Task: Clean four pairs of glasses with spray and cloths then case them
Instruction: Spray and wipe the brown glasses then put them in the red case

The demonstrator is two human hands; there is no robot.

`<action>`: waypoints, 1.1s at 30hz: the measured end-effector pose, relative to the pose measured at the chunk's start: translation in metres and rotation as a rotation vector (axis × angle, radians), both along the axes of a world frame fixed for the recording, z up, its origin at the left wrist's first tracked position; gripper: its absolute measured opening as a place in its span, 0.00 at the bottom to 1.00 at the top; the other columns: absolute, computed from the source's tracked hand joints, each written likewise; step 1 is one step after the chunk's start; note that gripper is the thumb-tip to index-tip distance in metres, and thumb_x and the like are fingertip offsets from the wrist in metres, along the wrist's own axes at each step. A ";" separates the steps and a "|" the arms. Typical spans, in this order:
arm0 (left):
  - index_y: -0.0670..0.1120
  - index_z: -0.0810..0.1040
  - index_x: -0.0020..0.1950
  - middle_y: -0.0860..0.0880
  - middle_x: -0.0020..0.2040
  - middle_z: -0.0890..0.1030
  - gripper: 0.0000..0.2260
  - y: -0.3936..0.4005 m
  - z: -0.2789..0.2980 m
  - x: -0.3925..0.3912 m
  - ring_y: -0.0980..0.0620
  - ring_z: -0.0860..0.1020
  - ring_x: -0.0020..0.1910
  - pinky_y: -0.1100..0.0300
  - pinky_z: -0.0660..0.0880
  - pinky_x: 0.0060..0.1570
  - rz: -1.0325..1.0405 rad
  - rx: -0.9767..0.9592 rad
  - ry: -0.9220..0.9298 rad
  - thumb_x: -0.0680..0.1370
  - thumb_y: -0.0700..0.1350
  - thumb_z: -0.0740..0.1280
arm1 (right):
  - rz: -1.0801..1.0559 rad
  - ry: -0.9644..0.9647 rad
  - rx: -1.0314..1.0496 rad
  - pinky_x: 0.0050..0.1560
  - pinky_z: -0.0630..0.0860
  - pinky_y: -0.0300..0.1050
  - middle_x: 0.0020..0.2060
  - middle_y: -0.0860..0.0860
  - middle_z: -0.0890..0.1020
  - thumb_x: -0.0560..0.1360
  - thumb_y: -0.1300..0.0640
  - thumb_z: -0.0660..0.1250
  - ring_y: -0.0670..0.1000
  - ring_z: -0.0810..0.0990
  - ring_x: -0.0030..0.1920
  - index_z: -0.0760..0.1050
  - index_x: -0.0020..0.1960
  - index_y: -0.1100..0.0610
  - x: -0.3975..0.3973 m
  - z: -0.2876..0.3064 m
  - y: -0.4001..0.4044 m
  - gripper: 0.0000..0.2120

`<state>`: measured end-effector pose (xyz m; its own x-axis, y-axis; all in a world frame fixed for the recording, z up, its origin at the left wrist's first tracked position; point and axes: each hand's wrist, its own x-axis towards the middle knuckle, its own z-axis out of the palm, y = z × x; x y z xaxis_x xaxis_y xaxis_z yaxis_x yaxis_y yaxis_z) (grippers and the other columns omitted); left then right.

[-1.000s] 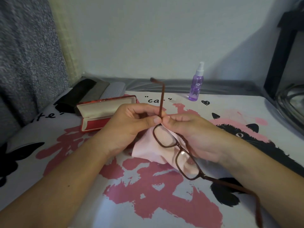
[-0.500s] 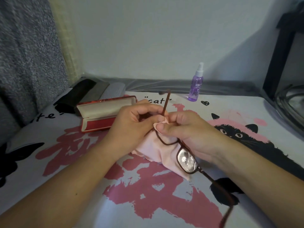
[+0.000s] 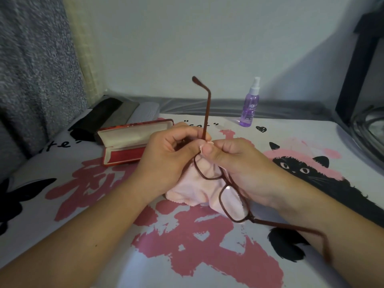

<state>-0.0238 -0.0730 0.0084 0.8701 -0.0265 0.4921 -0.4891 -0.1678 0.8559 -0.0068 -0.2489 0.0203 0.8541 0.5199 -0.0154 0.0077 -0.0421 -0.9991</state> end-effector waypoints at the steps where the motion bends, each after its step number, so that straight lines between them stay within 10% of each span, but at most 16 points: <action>1: 0.47 0.84 0.47 0.43 0.47 0.84 0.06 0.000 -0.001 0.000 0.44 0.82 0.49 0.51 0.79 0.55 0.000 0.010 -0.009 0.76 0.37 0.70 | 0.035 0.087 0.036 0.55 0.80 0.54 0.48 0.67 0.83 0.81 0.58 0.65 0.59 0.82 0.47 0.76 0.56 0.73 0.001 0.001 -0.001 0.17; 7: 0.41 0.84 0.50 0.45 0.47 0.84 0.06 -0.006 -0.001 -0.001 0.52 0.83 0.47 0.60 0.79 0.53 -0.037 0.033 -0.035 0.74 0.37 0.73 | 0.171 0.242 0.026 0.56 0.79 0.49 0.49 0.61 0.82 0.72 0.70 0.73 0.57 0.81 0.50 0.76 0.60 0.71 0.006 0.003 -0.006 0.18; 14: 0.45 0.85 0.49 0.53 0.45 0.86 0.06 -0.003 0.000 0.001 0.57 0.84 0.47 0.65 0.78 0.51 -0.036 -0.038 0.016 0.74 0.38 0.71 | 0.131 0.078 -0.092 0.62 0.77 0.57 0.49 0.68 0.83 0.80 0.56 0.67 0.57 0.81 0.49 0.77 0.56 0.72 0.005 0.007 -0.009 0.17; 20: 0.47 0.84 0.50 0.57 0.45 0.86 0.08 0.000 0.002 0.001 0.60 0.83 0.47 0.67 0.77 0.50 -0.009 -0.011 -0.036 0.75 0.36 0.71 | 0.396 0.277 -0.027 0.36 0.80 0.44 0.44 0.62 0.81 0.80 0.70 0.63 0.54 0.84 0.38 0.75 0.60 0.72 0.005 0.017 -0.021 0.10; 26: 0.43 0.83 0.53 0.55 0.42 0.86 0.10 -0.006 0.000 -0.003 0.61 0.83 0.44 0.69 0.77 0.47 -0.091 -0.036 0.026 0.73 0.39 0.70 | 0.149 0.106 -0.172 0.55 0.76 0.58 0.41 0.60 0.83 0.68 0.62 0.80 0.58 0.80 0.45 0.83 0.45 0.62 0.005 0.005 -0.007 0.09; 31: 0.42 0.84 0.53 0.54 0.44 0.87 0.08 -0.005 0.003 0.000 0.59 0.83 0.46 0.66 0.77 0.50 -0.008 -0.055 -0.021 0.75 0.35 0.70 | -0.010 0.001 0.017 0.46 0.77 0.34 0.37 0.52 0.84 0.75 0.60 0.72 0.42 0.83 0.40 0.83 0.42 0.59 0.002 0.007 -0.004 0.04; 33: 0.45 0.84 0.53 0.57 0.44 0.86 0.09 -0.007 0.004 0.001 0.61 0.83 0.47 0.67 0.77 0.51 0.073 -0.042 -0.077 0.75 0.35 0.71 | -0.078 -0.010 0.055 0.47 0.79 0.40 0.39 0.54 0.84 0.78 0.59 0.70 0.47 0.83 0.41 0.83 0.42 0.58 0.004 0.009 -0.005 0.07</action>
